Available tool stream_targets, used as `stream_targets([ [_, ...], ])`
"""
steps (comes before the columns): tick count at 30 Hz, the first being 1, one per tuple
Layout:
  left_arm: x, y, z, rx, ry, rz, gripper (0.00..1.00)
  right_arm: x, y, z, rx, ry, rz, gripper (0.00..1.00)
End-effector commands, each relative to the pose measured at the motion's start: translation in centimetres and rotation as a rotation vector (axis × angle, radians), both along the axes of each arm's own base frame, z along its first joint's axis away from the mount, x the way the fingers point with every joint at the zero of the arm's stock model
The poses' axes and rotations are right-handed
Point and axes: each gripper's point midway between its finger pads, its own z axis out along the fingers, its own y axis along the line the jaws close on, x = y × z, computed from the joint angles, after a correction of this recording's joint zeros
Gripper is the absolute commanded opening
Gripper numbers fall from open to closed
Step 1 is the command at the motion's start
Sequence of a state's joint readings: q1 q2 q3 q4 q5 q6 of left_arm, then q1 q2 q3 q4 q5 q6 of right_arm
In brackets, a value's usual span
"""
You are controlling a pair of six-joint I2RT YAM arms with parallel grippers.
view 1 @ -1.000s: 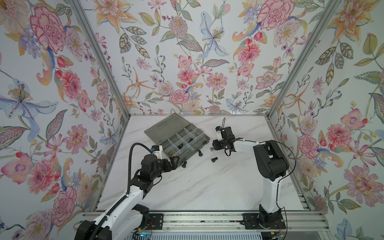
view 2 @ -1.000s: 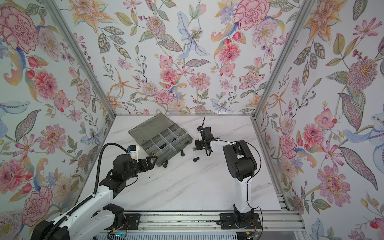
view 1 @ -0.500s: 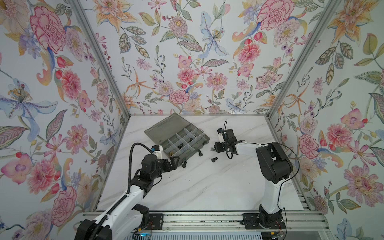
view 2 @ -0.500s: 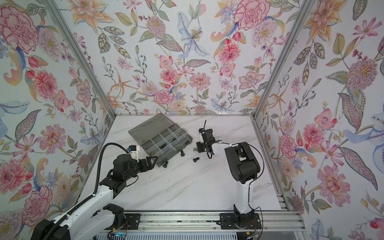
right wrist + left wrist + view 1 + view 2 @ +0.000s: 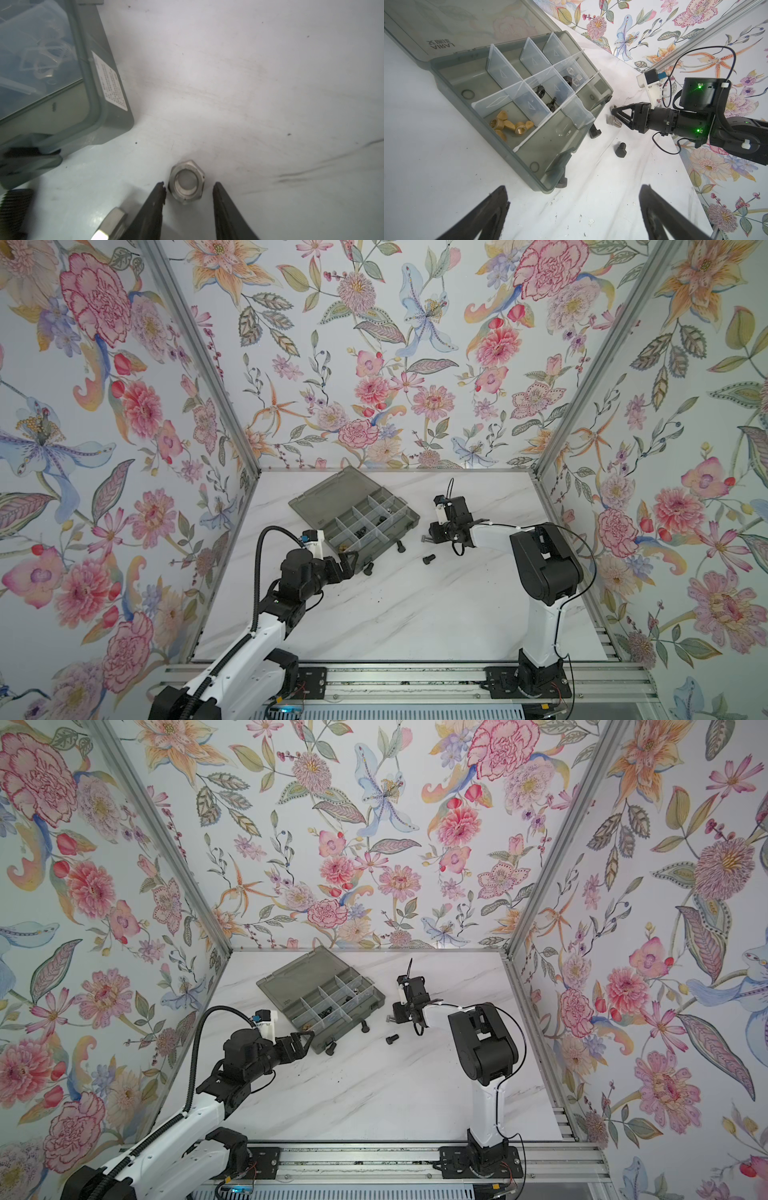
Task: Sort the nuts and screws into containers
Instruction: 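Close the right gripper around the silver hex nut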
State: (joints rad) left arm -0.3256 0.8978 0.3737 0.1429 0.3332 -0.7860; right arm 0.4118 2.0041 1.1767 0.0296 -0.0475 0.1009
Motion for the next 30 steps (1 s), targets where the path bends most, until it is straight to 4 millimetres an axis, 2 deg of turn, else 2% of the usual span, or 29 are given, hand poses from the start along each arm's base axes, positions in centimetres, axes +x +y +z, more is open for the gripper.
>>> stream_targets([
  [1,0.3,0.4,0.0,0.002,0.0,0.018,0.99,-1.7,-0.3,-3.3,-0.035,0.102,0.017,0.4],
  [11,0.2,0.5,-0.1,0.006,0.002,0.024,0.99,-1.5,-0.2,-3.8,-0.041,0.114,0.022,0.39],
  [16,0.3,0.5,-0.2,0.008,0.004,0.022,0.99,-1.6,-0.2,-3.6,-0.035,0.113,0.022,0.24],
  [20,0.2,0.5,-0.2,0.008,0.004,0.022,0.99,-1.5,-0.2,-2.5,-0.016,0.099,0.022,0.16],
  [24,0.2,0.5,-0.2,0.008,0.004,0.02,0.99,-1.0,0.1,0.4,0.047,0.039,0.035,0.12],
  [30,0.3,0.5,-0.2,0.007,0.001,0.022,0.99,-0.7,0.8,7.7,0.128,-0.119,0.095,0.11],
])
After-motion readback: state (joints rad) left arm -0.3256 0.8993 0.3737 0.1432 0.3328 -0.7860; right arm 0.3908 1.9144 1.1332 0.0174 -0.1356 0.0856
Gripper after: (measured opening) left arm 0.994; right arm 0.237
